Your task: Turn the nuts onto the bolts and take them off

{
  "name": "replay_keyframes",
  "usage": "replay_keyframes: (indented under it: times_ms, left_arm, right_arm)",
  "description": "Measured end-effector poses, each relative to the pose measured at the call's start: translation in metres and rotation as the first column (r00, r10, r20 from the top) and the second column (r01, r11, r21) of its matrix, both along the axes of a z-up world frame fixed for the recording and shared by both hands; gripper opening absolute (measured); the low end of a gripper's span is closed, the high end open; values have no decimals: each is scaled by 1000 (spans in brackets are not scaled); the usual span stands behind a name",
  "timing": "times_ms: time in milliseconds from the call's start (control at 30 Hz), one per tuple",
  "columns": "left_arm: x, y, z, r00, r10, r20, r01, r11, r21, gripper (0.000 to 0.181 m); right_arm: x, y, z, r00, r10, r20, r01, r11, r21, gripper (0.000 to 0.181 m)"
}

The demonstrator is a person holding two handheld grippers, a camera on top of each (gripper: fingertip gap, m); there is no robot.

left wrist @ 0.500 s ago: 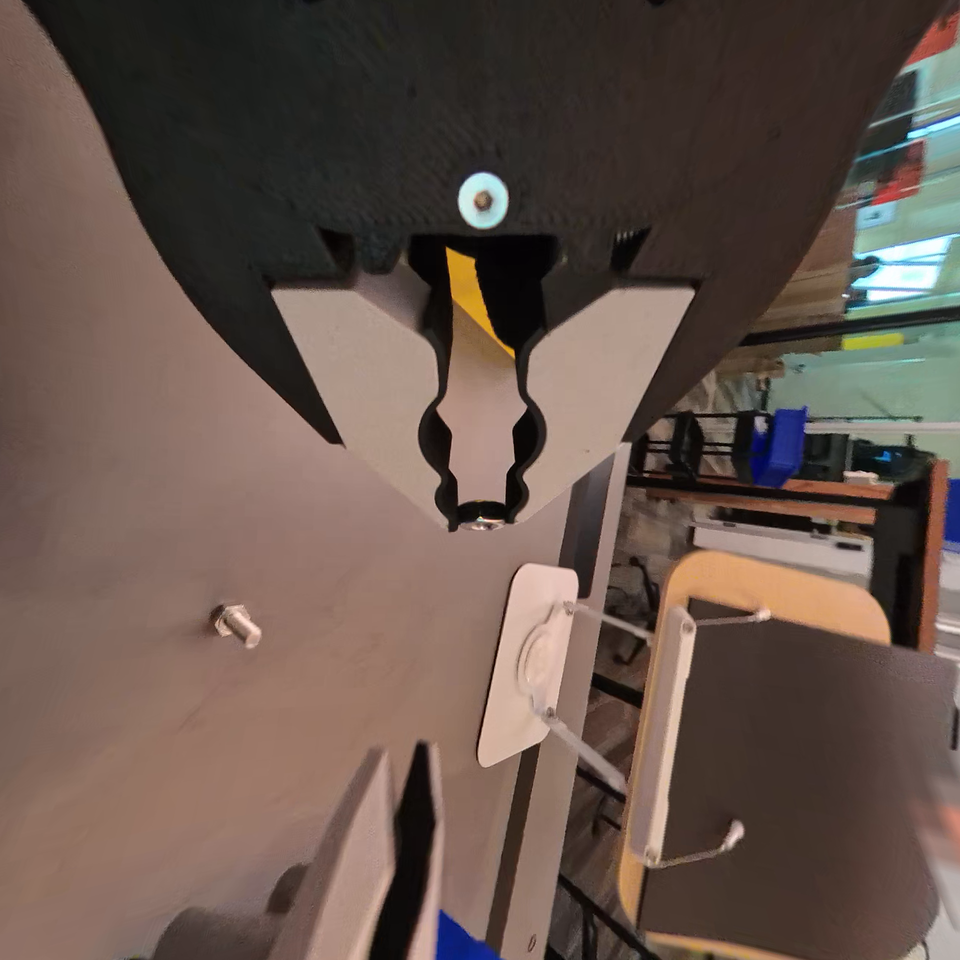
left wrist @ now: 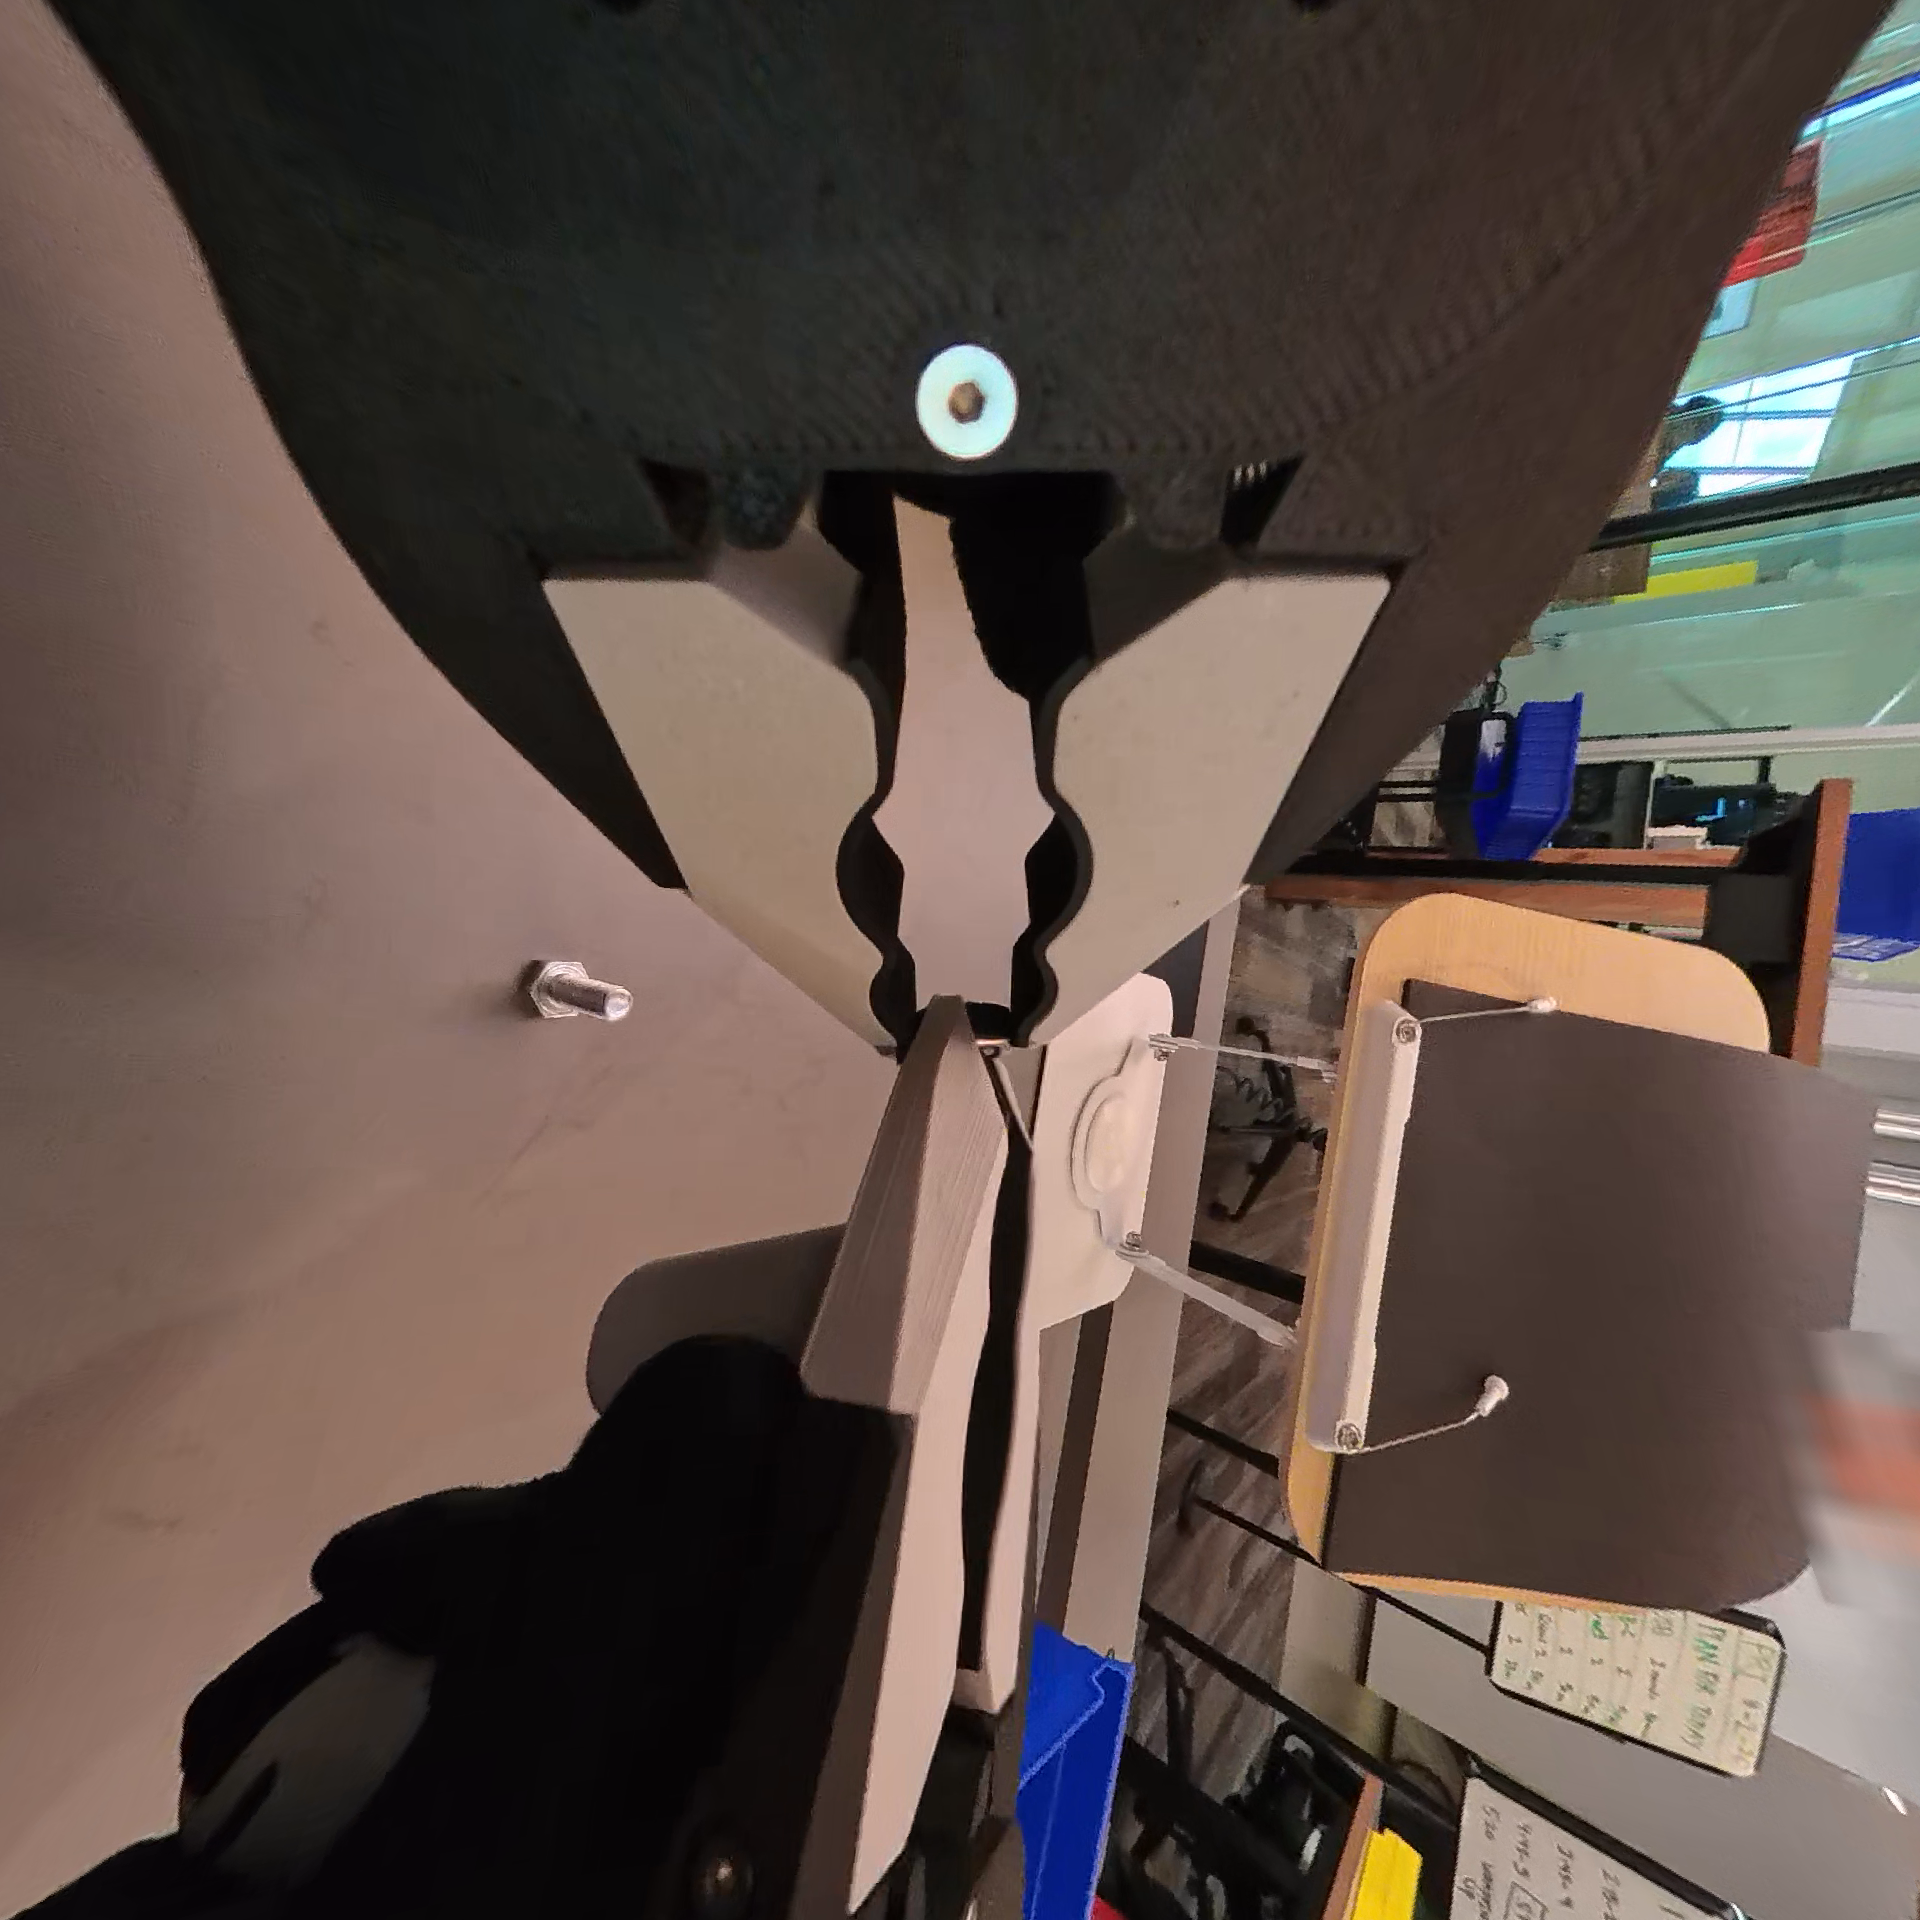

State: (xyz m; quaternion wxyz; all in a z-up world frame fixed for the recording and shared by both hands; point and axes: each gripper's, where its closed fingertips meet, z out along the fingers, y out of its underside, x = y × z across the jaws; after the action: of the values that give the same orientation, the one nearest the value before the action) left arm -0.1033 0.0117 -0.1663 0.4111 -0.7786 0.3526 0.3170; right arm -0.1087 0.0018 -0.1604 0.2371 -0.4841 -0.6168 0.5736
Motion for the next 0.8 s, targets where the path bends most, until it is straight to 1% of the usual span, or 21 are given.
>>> replay_keyframes:
  times_ms: [33, 167, 267, 367, 433, 567, 700, 800]
  left_arm:
    - [0, 1, -1, 1000, -1, 7, 1, 1000, -3, 16]
    - [1, 1, -4, 1000, -26, 2, 26, 999, -27, 16]
    - [2, 3, -3, 999, -34, 30, 35, 999, -20, 16]
    - [3, 4, 2, 998, -45, 54, 45, 999, 8, 17]
    - [1, 5, 5, 997, -43, 57, 42, 999, 33, 23]
    - [3, 5, 5, 997, -60, 48, 57, 997, 57, 28]
    - [6, 6, 6, 997, -80, 16, 79, 994, 80, 18]
    - [6, 5, 6, 996, -87, 35, 84, 993, 82, 17]
  right_arm:
    - [1, -1, 0, 1000, 10, 1, -10, 1000, -2, 17]
    - [2, -2, -3, 1000, 31, 4, -31, 999, 8, 17]
    - [2, 0, -2, 999, 40, -2, -40, 999, -6, 16]
    - [3, 1, 3, 999, 45, -22, -46, 998, -34, 16]
    - [3, 3, 6, 998, 44, -35, -46, 997, -56, 16]
    - [5, 3, 8, 998, 62, -29, -65, 987, -145, 16]
    - [6, -1, 8, 996, 93, -10, -94, 977, -189, 16]
    - [6, -2, 7, 995, 100, -12, -101, 975, -197, 16]
